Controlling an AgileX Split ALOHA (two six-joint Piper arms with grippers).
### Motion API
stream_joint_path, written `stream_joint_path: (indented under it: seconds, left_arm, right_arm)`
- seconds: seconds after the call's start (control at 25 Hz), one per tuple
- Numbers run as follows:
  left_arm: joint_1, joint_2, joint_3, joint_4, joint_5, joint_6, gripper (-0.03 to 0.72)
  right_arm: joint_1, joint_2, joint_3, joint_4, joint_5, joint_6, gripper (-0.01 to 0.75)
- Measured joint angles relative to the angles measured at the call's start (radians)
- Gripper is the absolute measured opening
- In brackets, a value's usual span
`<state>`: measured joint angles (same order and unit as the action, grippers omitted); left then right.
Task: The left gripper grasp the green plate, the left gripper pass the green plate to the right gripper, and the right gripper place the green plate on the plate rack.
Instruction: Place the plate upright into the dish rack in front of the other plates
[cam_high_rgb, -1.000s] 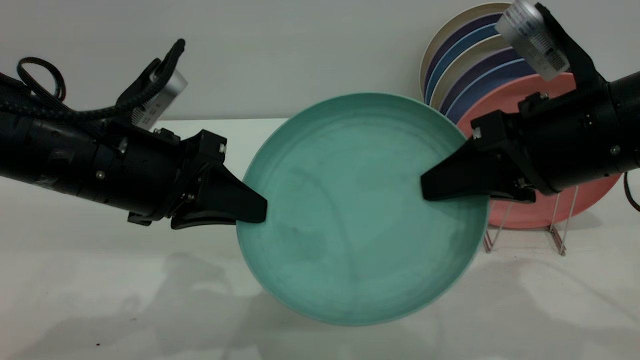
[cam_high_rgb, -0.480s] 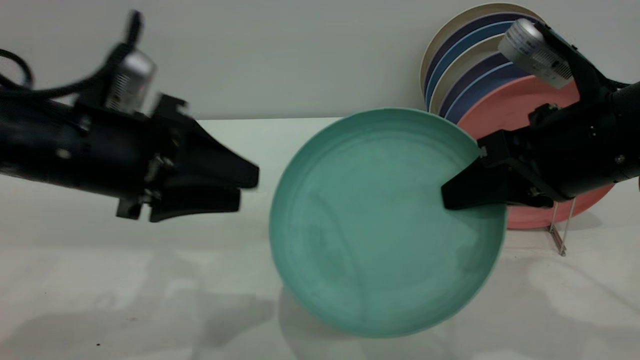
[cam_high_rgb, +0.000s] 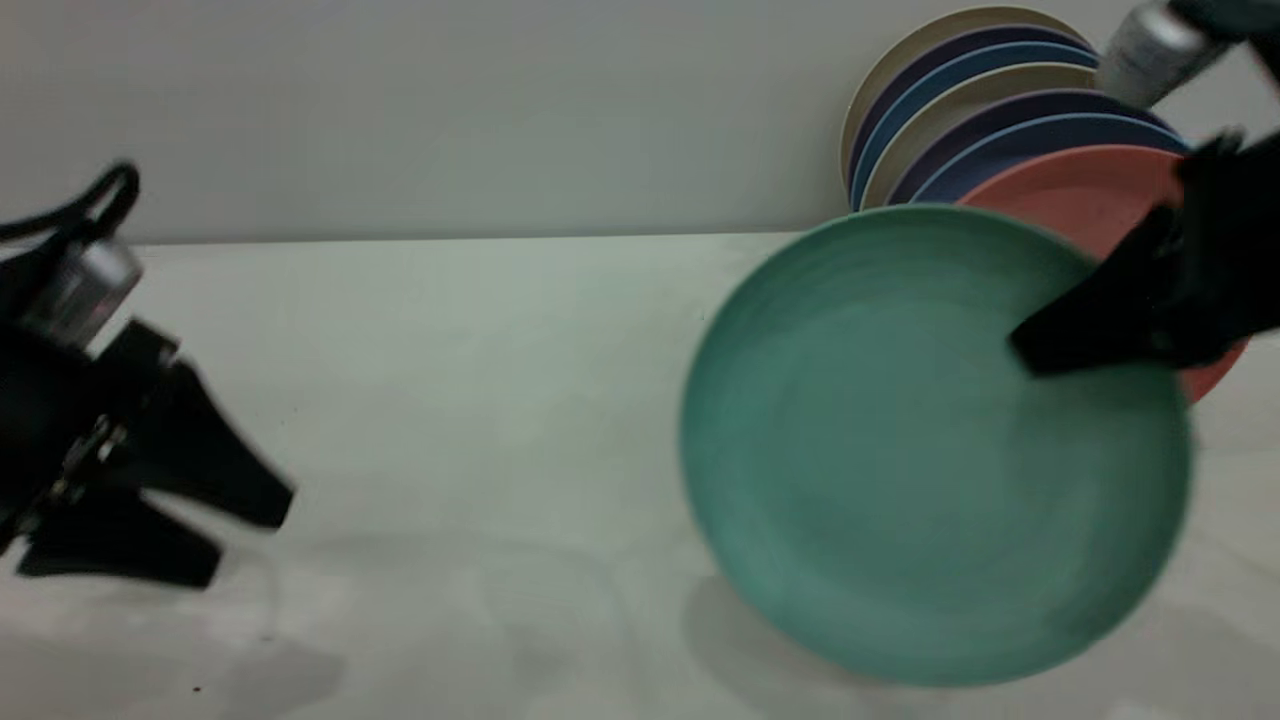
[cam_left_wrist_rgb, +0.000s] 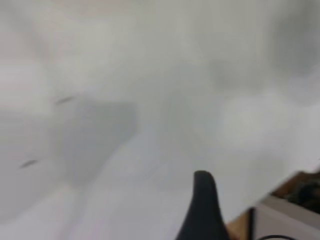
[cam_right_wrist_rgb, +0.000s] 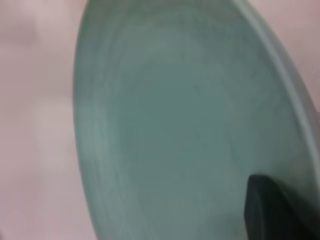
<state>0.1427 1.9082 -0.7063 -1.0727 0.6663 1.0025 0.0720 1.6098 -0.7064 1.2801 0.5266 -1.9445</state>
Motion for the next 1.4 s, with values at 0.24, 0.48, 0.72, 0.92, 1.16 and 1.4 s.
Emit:
stream_joint_path:
  seconds: [0.24,0.48,0.72,0.92,1.16,1.4]
  left_arm:
    - [0.003,0.0,0.0,0.128,-0.067,-0.118,0.512]
    - [0.003,0.0,0.0,0.132,-0.067,-0.127,0.508]
    - [0.003,0.0,0.0,0.132,-0.067,-0.127,0.508]
    - [0.003,0.0,0.0,0.132,-0.067,-0.127,0.508]
    - [0.003,0.0,0.0,0.132,-0.067,-0.127,0.508]
    - [0.003,0.0,0.0,0.131,-0.067,-0.13,0.508]
  right_arm:
    - [0.0,-0.122,-0.144,-0.355,-0.011,0.01,0.077]
    - [0.0,-0.123,-0.279,-0.623,0.013,0.165,0.077]
    - [-0.022,-0.089,-0.381,-0.868,0.04,0.34,0.077]
    - [-0.037,-0.032,-0.466,-0.912,0.063,0.377,0.077]
    - [-0.037,-0.008,-0.506,-0.912,0.067,0.353,0.077]
    - [-0.037,0.029,-0.506,-0.909,0.051,0.325,0.077]
